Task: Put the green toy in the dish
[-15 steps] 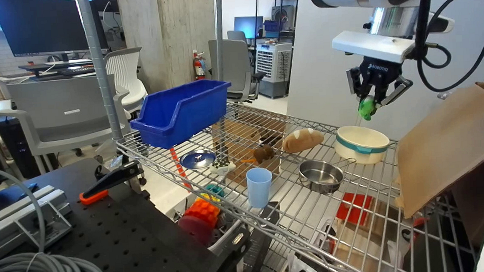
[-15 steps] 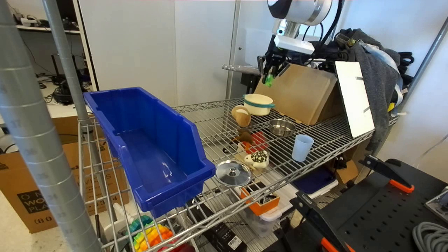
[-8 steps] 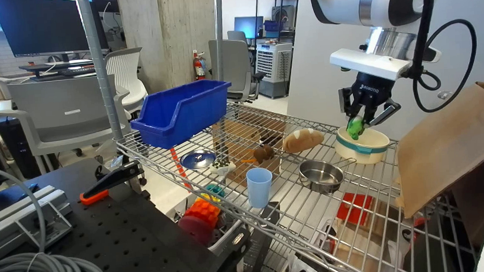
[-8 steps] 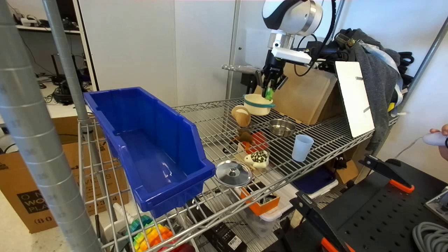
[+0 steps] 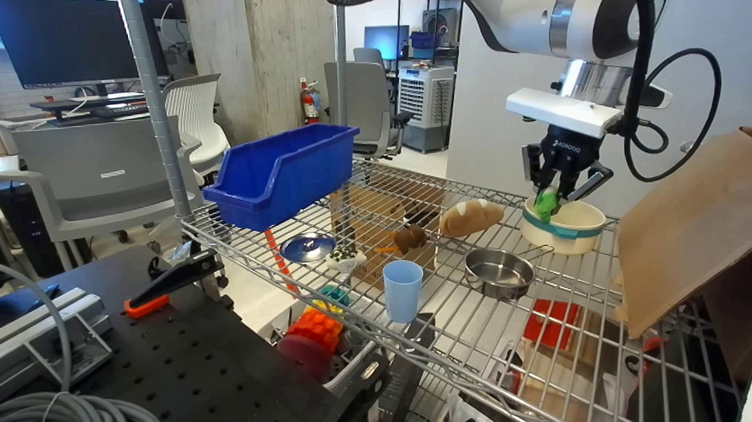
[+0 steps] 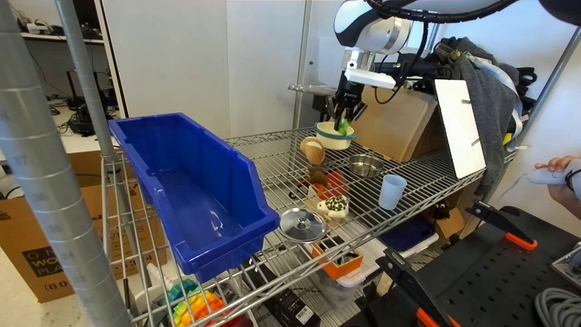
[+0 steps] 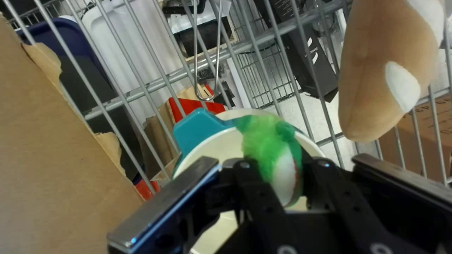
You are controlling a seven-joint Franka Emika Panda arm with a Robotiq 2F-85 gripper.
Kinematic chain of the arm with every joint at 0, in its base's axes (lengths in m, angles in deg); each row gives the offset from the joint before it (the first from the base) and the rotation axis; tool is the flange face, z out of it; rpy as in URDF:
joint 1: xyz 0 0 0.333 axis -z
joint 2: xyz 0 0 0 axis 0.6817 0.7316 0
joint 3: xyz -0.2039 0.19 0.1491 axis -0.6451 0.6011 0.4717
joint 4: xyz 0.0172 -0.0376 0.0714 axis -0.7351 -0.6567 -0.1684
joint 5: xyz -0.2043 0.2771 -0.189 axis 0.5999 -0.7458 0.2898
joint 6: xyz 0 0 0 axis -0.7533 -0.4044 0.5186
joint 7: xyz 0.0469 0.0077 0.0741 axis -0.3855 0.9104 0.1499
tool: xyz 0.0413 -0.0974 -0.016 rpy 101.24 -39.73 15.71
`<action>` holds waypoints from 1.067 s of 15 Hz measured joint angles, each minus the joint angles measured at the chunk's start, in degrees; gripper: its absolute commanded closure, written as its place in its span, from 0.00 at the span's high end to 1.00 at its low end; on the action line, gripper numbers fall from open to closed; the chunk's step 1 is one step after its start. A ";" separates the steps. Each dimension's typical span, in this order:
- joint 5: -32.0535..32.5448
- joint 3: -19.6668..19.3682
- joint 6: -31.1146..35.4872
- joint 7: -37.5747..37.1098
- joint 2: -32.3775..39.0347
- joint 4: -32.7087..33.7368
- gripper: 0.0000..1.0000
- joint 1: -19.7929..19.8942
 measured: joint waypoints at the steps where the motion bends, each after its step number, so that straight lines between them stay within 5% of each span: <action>1: 0.01 -0.02 -0.13 -0.38 0.53 0.95 0.06 -0.07; 5: 0.01 -0.08 -0.68 -1.84 0.99 2.32 0.06 -0.04; 6: 0.01 -0.08 -1.77 -2.12 1.27 3.17 0.42 0.00; 7: 0.01 -0.08 -2.93 -2.33 1.53 3.95 0.50 0.02; 14: 0.01 -0.08 -4.70 -3.86 2.13 6.16 0.99 0.02; 16: 0.01 -0.08 -3.47 -4.56 2.00 6.16 1.00 0.02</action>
